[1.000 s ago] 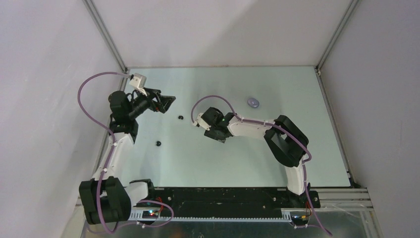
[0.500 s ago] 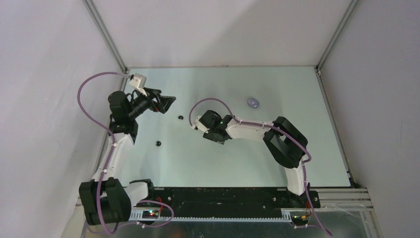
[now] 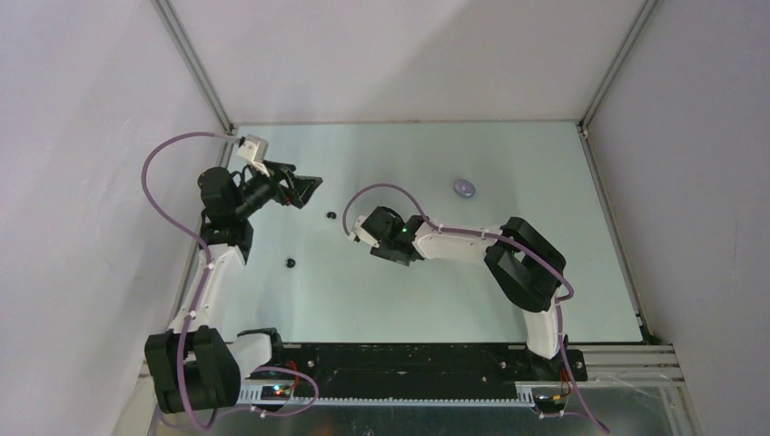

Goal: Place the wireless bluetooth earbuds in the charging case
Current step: Pick up the charging case at the center of the board.

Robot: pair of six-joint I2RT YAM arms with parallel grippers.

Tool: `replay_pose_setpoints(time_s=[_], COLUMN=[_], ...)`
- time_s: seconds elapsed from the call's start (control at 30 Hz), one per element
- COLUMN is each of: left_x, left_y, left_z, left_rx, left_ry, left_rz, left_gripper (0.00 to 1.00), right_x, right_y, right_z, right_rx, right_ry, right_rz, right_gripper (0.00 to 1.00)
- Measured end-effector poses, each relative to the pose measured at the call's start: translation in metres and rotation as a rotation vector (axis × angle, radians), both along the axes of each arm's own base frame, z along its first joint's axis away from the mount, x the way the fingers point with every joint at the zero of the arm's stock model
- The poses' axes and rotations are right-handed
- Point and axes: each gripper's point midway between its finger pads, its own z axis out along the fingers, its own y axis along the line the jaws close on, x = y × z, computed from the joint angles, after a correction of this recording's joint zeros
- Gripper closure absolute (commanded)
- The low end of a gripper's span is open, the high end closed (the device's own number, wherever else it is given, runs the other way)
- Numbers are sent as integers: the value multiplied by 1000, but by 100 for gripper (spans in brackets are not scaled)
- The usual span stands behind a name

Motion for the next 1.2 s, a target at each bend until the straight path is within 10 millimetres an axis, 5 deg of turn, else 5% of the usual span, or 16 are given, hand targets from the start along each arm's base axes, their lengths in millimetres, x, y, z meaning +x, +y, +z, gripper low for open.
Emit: replay_pose_setpoints(time_s=[0.4, 1.2], left_x=[-1, -2], left_y=[0, -1], left_z=[2, 2], left_rx=[1, 0], left_ry=[-5, -6], left_rz=[-1, -8], left_gripper=[1, 1], right_x=[-9, 7], right_y=[7, -11], right_z=[-1, -7], right_rx=[-3, -16], right_ry=[3, 13], right_rz=[27, -28], right_gripper=[51, 51])
